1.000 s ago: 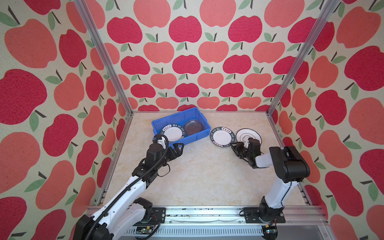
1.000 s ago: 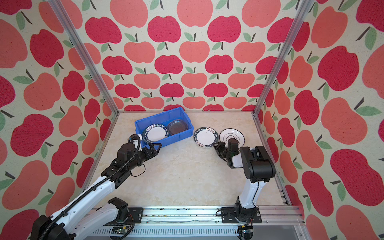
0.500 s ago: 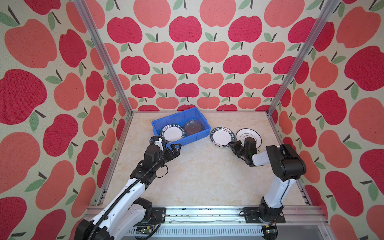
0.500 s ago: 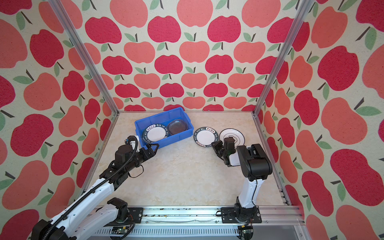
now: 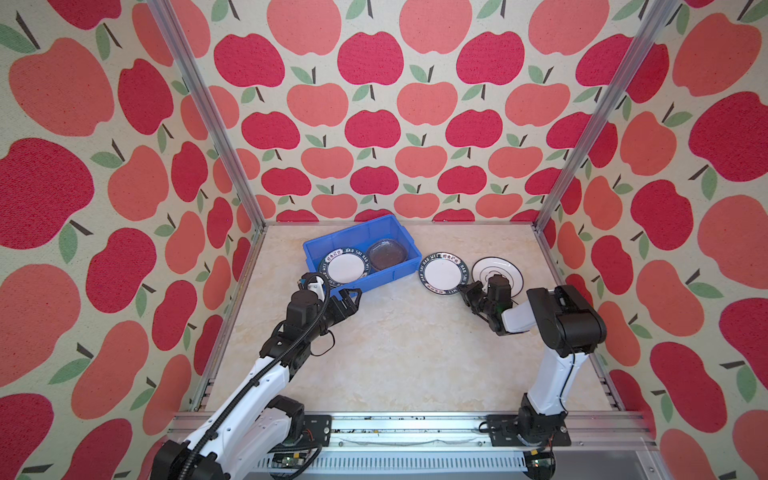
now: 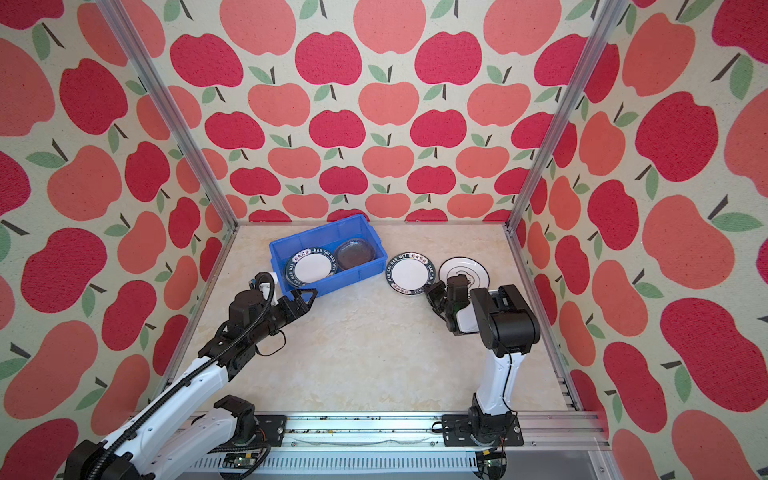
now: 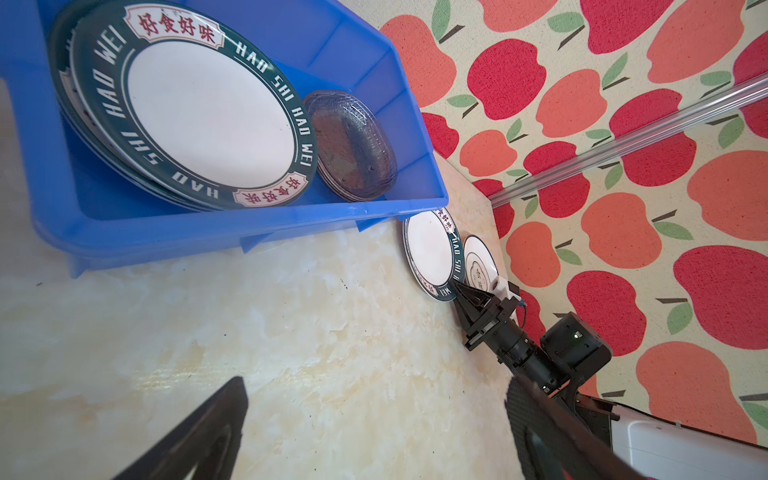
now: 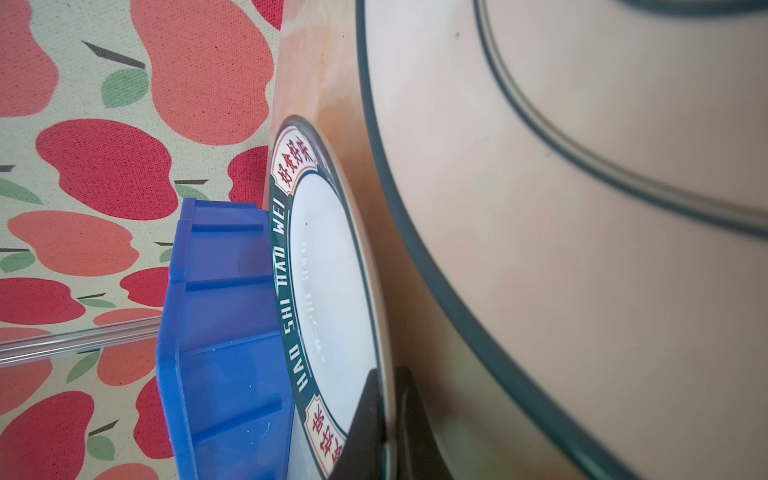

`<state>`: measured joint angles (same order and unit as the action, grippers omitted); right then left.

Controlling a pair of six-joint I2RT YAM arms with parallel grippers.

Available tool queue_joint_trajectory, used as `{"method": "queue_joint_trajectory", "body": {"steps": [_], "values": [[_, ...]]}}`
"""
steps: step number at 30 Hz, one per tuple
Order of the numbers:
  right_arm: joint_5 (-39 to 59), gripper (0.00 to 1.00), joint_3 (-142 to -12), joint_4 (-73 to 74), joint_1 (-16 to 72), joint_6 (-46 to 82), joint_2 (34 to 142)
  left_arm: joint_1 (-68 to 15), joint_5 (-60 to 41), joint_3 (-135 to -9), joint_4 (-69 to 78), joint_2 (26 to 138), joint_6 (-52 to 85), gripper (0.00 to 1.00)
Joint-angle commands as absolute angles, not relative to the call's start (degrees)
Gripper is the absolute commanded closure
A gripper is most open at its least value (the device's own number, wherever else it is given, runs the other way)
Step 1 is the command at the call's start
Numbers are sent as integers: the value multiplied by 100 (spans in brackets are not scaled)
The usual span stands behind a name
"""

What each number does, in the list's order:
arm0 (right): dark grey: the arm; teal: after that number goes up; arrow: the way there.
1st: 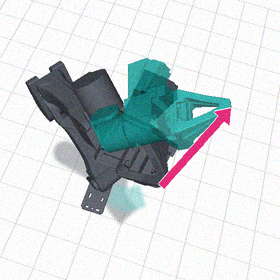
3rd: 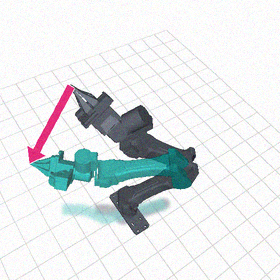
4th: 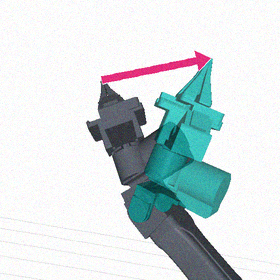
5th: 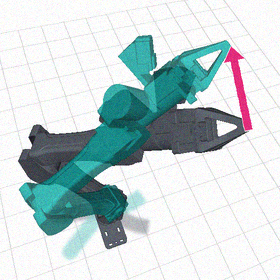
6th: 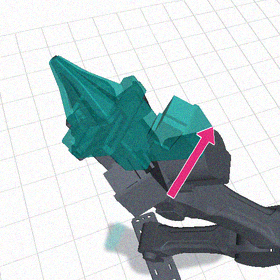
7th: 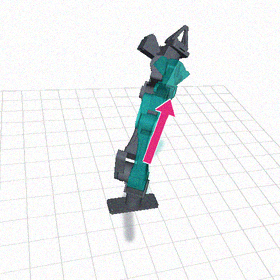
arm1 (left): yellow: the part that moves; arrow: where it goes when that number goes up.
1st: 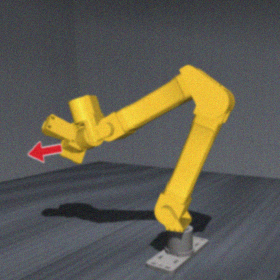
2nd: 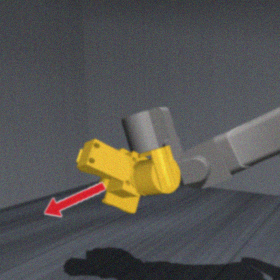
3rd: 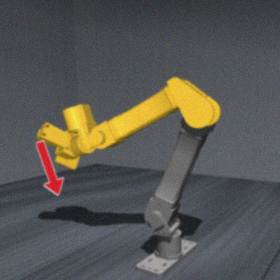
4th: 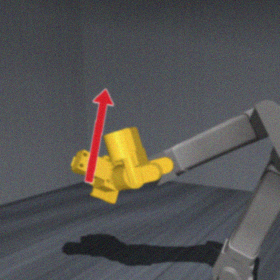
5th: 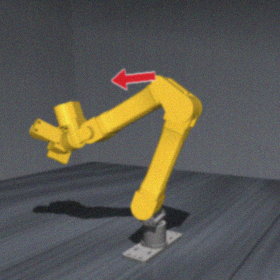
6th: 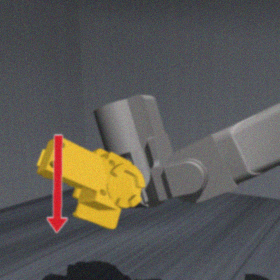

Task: Place the plates into the plastic bin on the countertop
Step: 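Grip the plate edge with the right gripper and lift it upright, then carry the plate into the blue bin with the right gripper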

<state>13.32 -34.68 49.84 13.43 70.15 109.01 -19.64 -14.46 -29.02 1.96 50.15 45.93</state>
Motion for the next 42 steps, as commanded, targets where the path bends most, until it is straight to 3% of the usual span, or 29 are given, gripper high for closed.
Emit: {"method": "queue_joint_trajectory", "body": {"steps": [1, 7, 11, 16, 21, 31, 37, 42], "values": [[1149, 100, -3236, 4406, 1424, 6787, 10380, -1920, -1581, -2874, 100, 4844, 4602, 1], [357, 100, -3402, 2150, 1503, 5647, 8423, -1516, -1821, -2962, -304, 4477, 4516, 1], [-784, 100, -4097, 113, 1708, 4513, 7058, -1060, -1969, -3025, -697, 4088, 4385, 1], [-1849, 100, -5149, -565, 2180, 3460, 6542, -656, -2142, -3237, -1129, 3979, 4159, 1], [-1259, 100, -6854, -666, 2751, 3010, 7644, -250, -2540, -3255, -975, 4086, 4255, 1], [2021, 100, -11178, -2148, 3281, 3338, 11232, 240, -3630, -3303, -520, 4612, 4607, 1], [3247, 100, -12508, -2518, 3479, 3639, 12676, 655, -4143, -3316, -217, 4843, 4929, 1], [3629, 100, -12970, -2509, 3632, 3900, 13444, 861, -4622, -3445, 19, 5296, 5099, 1]]}}
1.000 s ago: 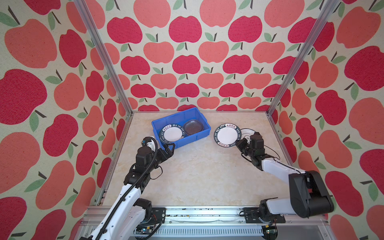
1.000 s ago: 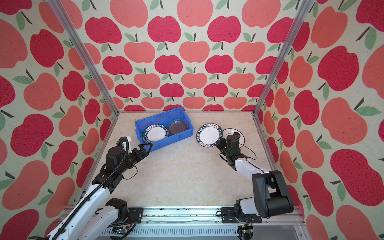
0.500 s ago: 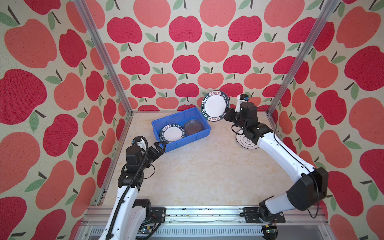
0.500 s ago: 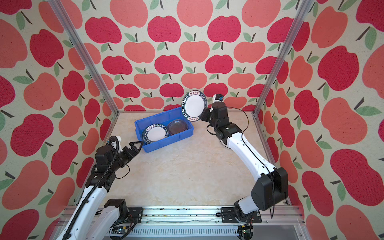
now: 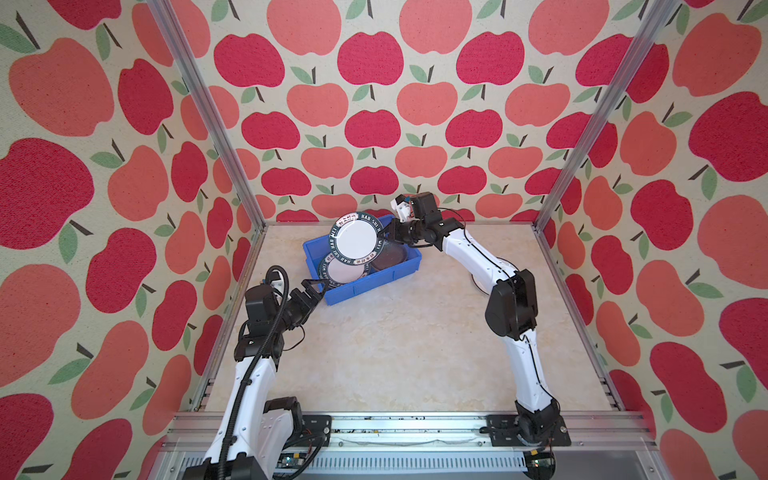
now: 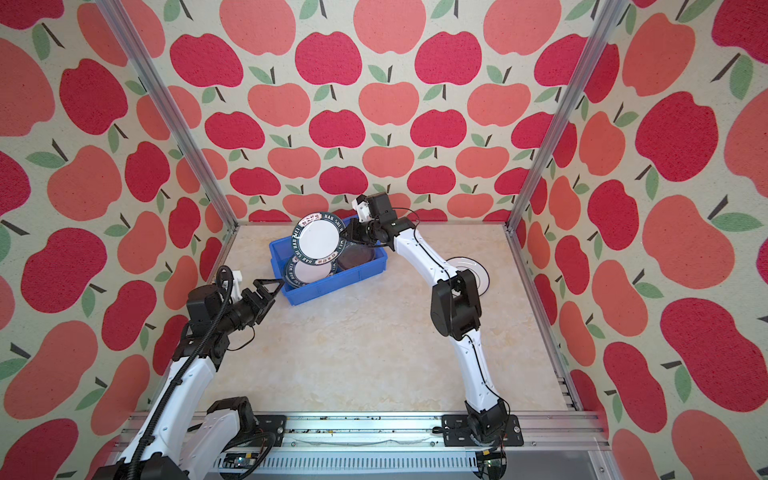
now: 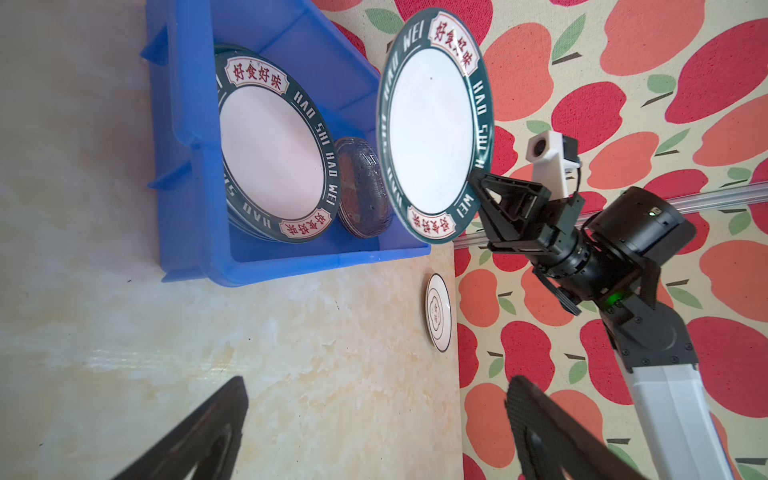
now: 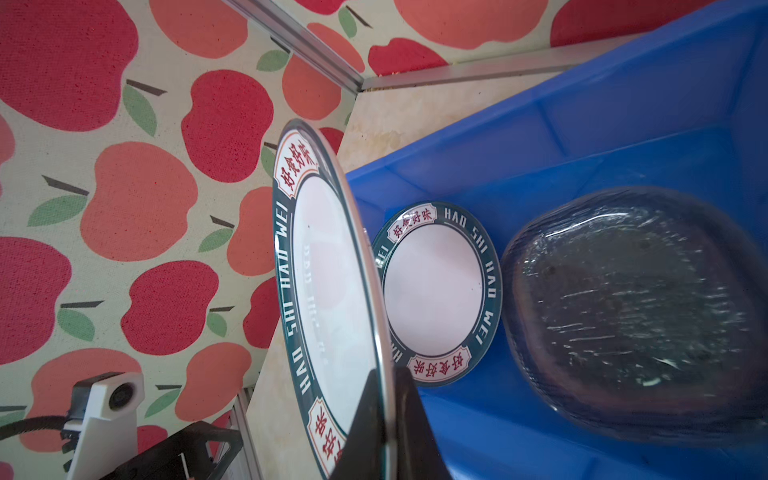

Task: Place the plates into the plastic bin on the countertop
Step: 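Carry the plate into the blue bin with the right gripper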

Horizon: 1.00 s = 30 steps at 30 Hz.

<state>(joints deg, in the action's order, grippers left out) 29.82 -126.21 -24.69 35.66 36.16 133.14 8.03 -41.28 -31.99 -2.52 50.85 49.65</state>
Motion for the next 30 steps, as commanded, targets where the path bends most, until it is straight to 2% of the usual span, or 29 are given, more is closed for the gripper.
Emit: {"method": "queue_joint_trajectory", "body": {"steps": [1, 10, 16, 22, 30], "values": [[3543, 100, -12996, -2488, 3661, 3926, 13538, 856, -4640, -3492, 1, 5363, 5076, 1], [3484, 100, -13385, -2137, 3796, 4295, 14384, 847, -4402, -3542, -311, 5275, 4874, 1], [3077, 100, -14086, -2430, 3911, 4333, 14917, 834, -4055, -3614, -902, 5057, 4517, 1], [3089, 100, -15055, -2871, 3946, 4356, 15548, 826, -4020, -3630, -1008, 5073, 4474, 1], [2698, 100, -14863, -3243, 4008, 4131, 15453, 809, -3867, -3683, -1213, 5053, 4377, 1]]}}
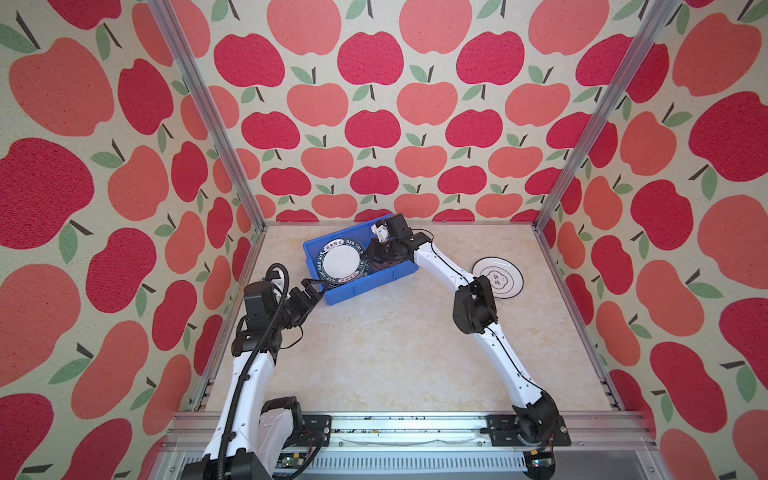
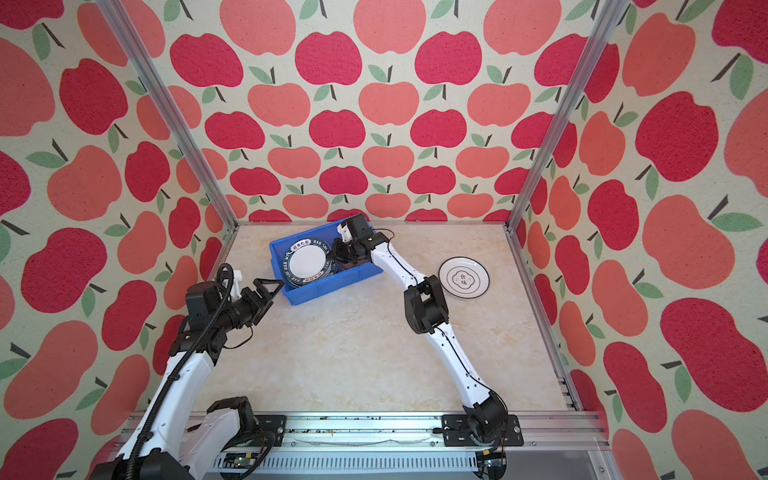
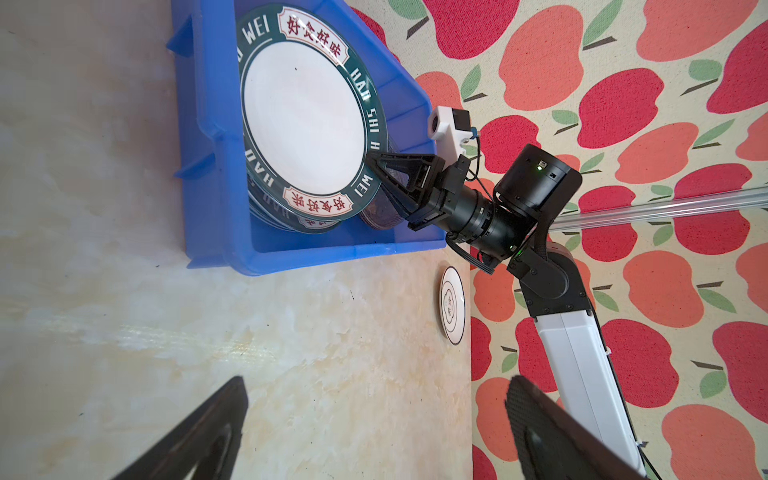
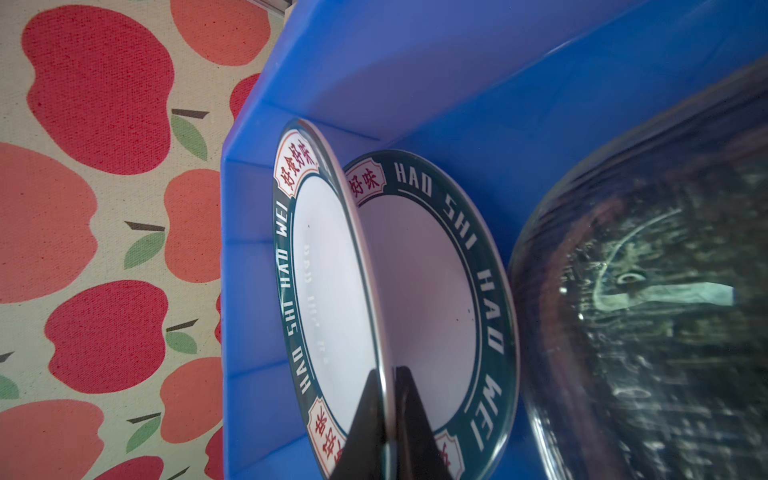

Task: Place the plates into the plastic bin on the countertop
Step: 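Carry the plate into the blue bin with the right gripper, then open the right gripper to release the plate and raise it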

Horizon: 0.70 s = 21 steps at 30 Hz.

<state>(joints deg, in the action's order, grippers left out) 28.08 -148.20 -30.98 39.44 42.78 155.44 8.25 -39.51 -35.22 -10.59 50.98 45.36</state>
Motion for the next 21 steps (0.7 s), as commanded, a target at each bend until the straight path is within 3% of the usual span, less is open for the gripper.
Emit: {"method": "queue_joint_trajectory", "body": {"steps": [1, 4, 10, 17, 21], "values": [[2692, 100, -14868, -3255, 4019, 4112, 15464, 797, -3867, -3674, -1197, 5061, 4384, 1], [2636, 97, -14989, -3433, 4031, 4032, 15505, 755, -3840, -3665, -1160, 5088, 4421, 1], [2298, 66, -15018, -3843, 4083, 3834, 15411, 686, -3691, -3761, -1392, 5041, 4372, 1], [1857, 58, -14964, -4143, 4122, 3594, 15143, 576, -3571, -3784, -1472, 4914, 4392, 1], [1586, 41, -14947, -4334, 4122, 3418, 14937, 494, -3506, -3853, -1476, 4851, 4441, 1]]}}
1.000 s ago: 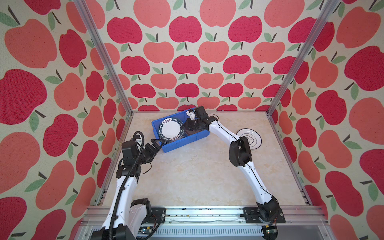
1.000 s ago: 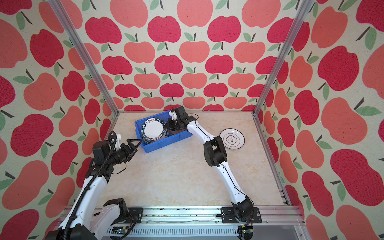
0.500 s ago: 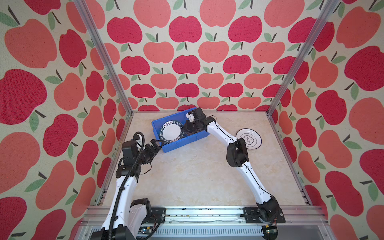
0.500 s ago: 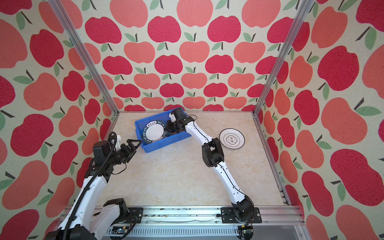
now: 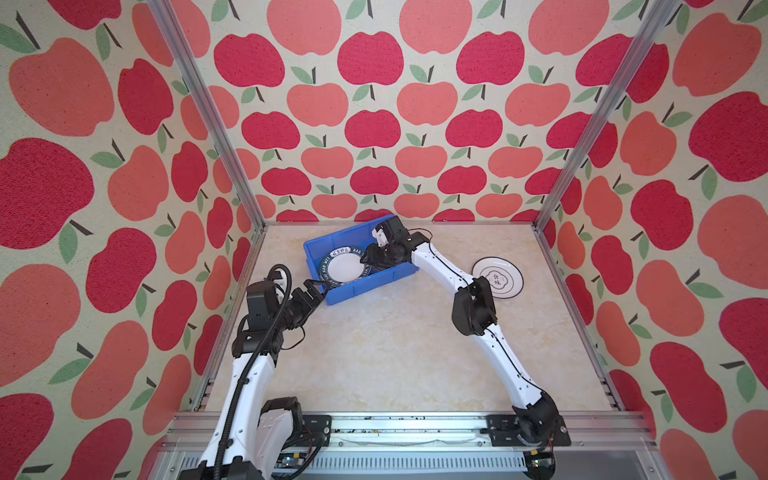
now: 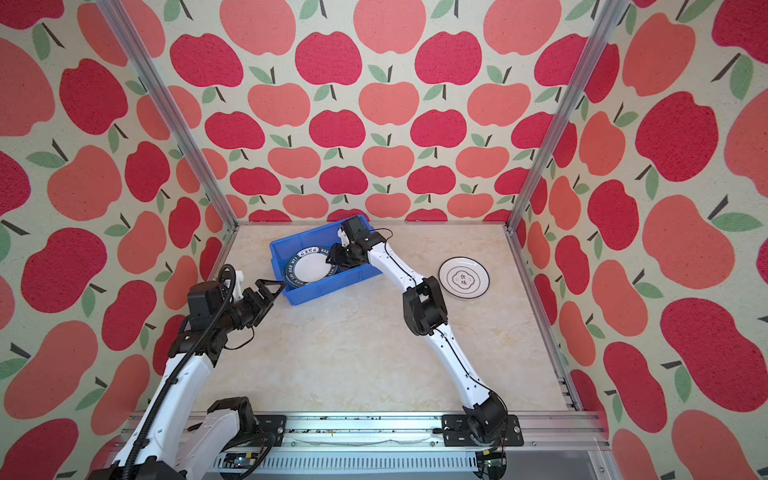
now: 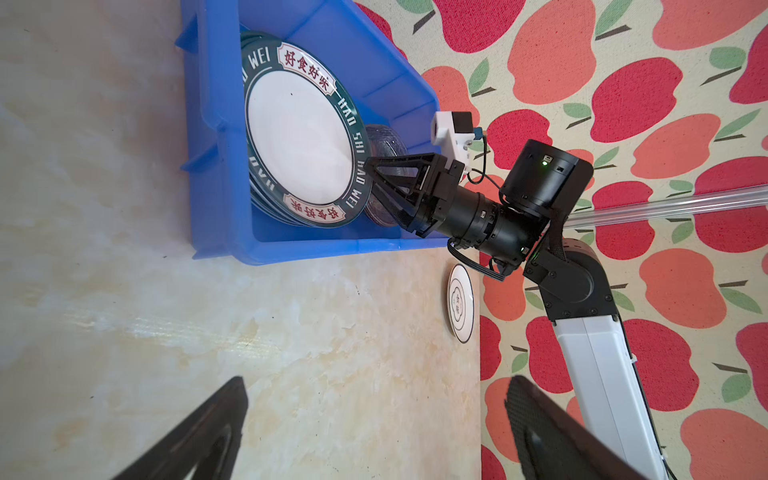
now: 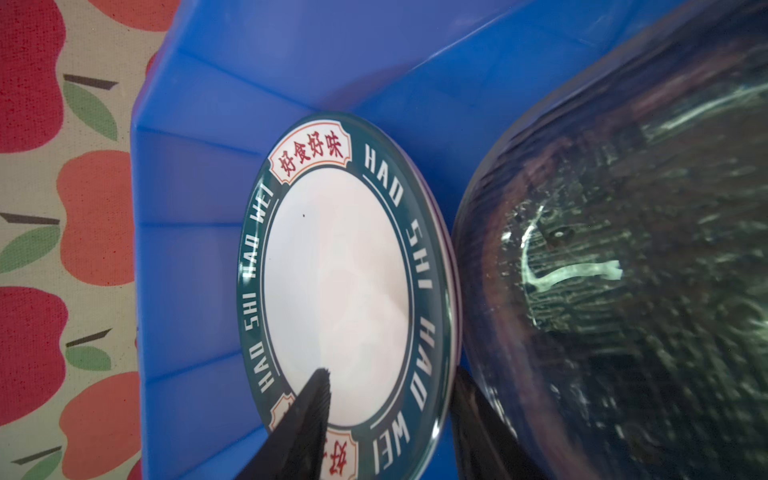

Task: Place the plates into the plastic bin on the countertop
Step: 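Open the right gripper to release the plate and raise it, then move the right gripper to the white emblem plate and grip its edge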

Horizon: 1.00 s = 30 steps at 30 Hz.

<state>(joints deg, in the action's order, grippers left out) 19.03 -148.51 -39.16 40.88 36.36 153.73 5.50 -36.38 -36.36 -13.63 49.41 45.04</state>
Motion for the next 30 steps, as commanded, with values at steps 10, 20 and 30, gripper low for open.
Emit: {"method": "queue_joint_trajectory", "body": {"steps": [10, 20, 30], "values": [[1415, 34, -15001, -4630, 4045, 3103, 14502, 147, -3222, -4096, -1432, 5061, 4404, 1], [1333, 34, -13307, -4020, 3644, 2953, 12413, 70, -3386, -4227, -1261, 5204, 4316, 1], [1167, 36, -9393, -2903, 2789, 3421, 9778, 114, -3705, -4221, -1051, 5529, 4163, 1]]}}
